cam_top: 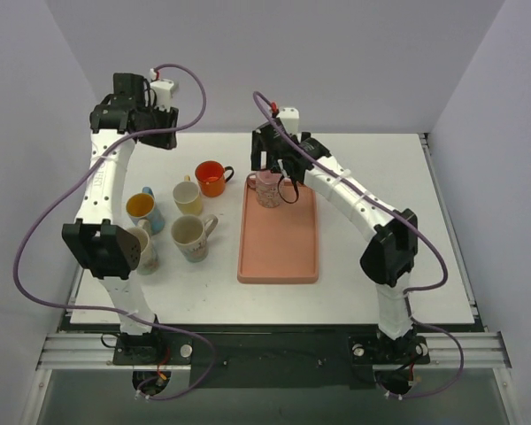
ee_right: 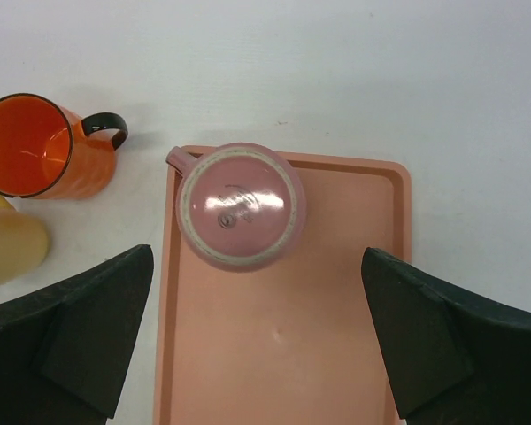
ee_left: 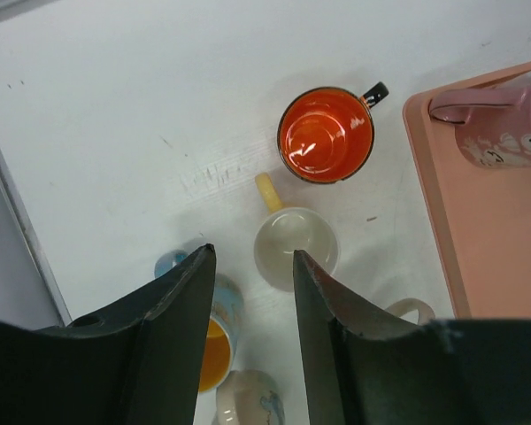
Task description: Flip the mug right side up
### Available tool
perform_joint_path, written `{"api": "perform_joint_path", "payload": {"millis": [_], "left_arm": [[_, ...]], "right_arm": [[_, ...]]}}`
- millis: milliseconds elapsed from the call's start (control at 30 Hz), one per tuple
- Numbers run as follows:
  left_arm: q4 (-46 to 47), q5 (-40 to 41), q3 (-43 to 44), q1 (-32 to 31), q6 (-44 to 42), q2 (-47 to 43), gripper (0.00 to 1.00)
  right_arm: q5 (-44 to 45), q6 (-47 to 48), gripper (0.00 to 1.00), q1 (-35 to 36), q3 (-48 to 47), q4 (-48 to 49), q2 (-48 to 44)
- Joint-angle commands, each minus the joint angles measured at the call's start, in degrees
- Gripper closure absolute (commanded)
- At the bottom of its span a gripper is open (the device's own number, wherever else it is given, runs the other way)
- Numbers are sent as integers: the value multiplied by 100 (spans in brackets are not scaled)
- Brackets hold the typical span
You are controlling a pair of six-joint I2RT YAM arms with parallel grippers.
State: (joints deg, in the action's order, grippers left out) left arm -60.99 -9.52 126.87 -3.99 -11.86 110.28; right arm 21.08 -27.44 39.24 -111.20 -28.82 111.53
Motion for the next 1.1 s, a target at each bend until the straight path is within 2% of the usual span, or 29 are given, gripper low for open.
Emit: {"api": "perform_joint_path", "payload": {"millis": [0,133,200,300,400,600,667,733,967,1067], "left_arm": [[148,-419,-583,109,175,-349,49],[280,-630,-909,118,236,-560,50],[359,-735,-1014,118,289,-613,50],[439,-1025,-1094,126,429,-648,50],[474,-1183,-1129,126,553,-604,50],[501,-1237,-1129,126,588,-578,49],[518,-1237,-1138,126,579,-586,50],[527,-1245,-1182,126,588,-578,49],[536,-1631,-1357,83,535,-674,49],[623,-1711,-1454,12,491,-771,49]], "right_arm": [[230,142,1,127,-771,-353,606],[160,774,2,224,-1316,-317,1301],[46,1038,6,242,-1501,-326,1529],[-165,1459,16,303,-1405,-326,1539],[-105,1960,22,478,-1142,-405,1521],[554,2979,41,891,-694,-836,1460],[783,3130,54,988,-457,-836,1338],[1003,3175,60,980,-272,-836,1232],[1118,3526,66,971,457,-862,495],[602,3518,66,962,757,-950,81]]}}
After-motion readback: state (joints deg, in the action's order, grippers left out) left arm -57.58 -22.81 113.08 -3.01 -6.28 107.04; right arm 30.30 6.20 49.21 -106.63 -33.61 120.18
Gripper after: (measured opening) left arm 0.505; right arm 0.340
